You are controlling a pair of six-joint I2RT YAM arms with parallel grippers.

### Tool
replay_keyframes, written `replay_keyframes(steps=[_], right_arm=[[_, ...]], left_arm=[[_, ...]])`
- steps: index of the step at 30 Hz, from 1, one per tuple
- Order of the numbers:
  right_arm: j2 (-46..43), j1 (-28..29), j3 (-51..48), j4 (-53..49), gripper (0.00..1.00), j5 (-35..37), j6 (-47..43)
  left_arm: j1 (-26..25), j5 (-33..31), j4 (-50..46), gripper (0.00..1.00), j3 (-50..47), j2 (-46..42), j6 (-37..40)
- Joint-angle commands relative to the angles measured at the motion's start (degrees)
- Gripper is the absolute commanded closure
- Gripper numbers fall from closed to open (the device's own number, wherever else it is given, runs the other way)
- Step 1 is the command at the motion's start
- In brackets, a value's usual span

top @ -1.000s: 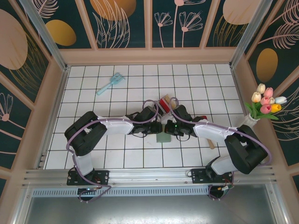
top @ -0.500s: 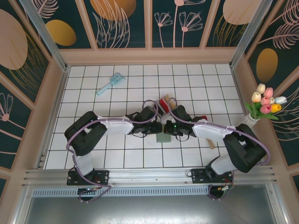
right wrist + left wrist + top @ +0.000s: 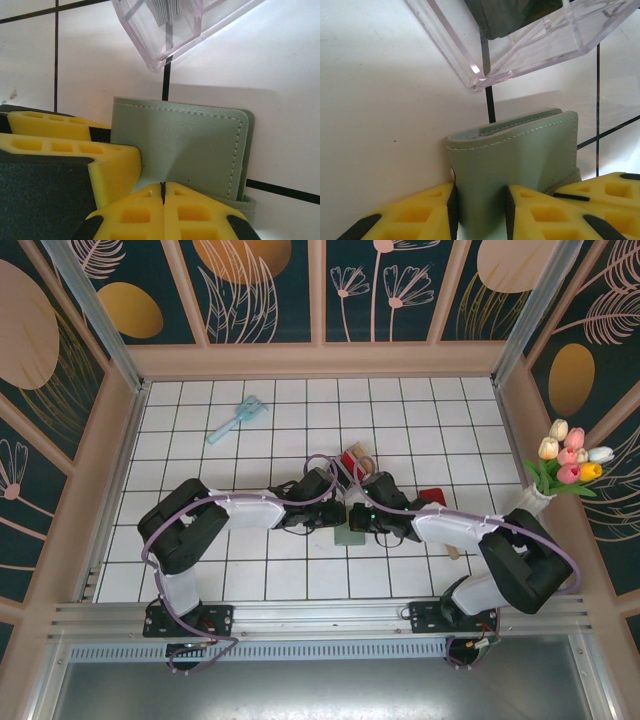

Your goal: Put the credit cards into the card holder

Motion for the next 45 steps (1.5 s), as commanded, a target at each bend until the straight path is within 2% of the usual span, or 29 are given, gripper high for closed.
replay_keyframes(steps=[1,10,14,21,24,27,30,32,33,35,38,41,45], right_arm=[[3.6,2.1,-6.3,-6.0,1.00,-0.9,1.3],[1.6,4.8,-13.2,-2.2,1.00,1.9,6.4],[2.5,8.5,-13.2,-5.5,1.00,6.4,10.3],[3.2,10.6,-14.6,-10.8,1.00,8.7,16.3],[4.1,11.5,-12.8,-13.3,1.00,9.7,16.7],[3.5,11.7,-8.5,-17.3,1.00,14.5,16.0],[1.9,9.9,-4.5,-14.6,1.00,12.3,11.1],[0.5,7.2,-2.4,-12.6,0.95,9.5,9.0],[-0.1,5.9,-1.3,-11.5,0.88,6.9,7.5],[-1.6,4.6,1.0,-11.2,0.86,4.8,5.4],[-4.9,2.4,3.4,-10.3,0.63,0.8,3.6],[-9.2,0.6,4.8,-10.7,0.49,0.8,3.2],[-15.9,-2.5,5.3,-14.9,0.47,8.0,3.7]], left_arm=[[-0.7,1.0,-0.8,0.69,-1.7,2.4,-1.0],[-0.8,1.6,0.6,0.69,-2.6,2.4,-2.1],[-0.7,2.1,1.3,0.70,-2.9,2.4,-2.5],[-0.8,1.4,1.3,0.70,-4.0,1.6,-2.8],[-0.8,1.5,1.8,0.71,-4.4,1.4,-2.9],[-0.8,1.4,2.1,0.71,-4.3,1.3,-2.9],[-0.8,1.0,2.2,0.71,-4.1,1.0,-2.7],[-0.8,0.6,1.7,0.71,-3.8,0.9,-2.4],[-0.8,0.4,1.6,0.71,-3.6,0.9,-2.4],[-0.7,0.2,1.7,0.71,-3.7,0.6,-2.5],[-0.7,-0.5,1.7,0.71,-3.7,0.2,-2.3],[-0.7,-1.2,1.2,0.71,-3.1,-0.1,-1.8],[-0.8,-2.2,2.1,0.70,-3.2,-1.6,-1.7]])
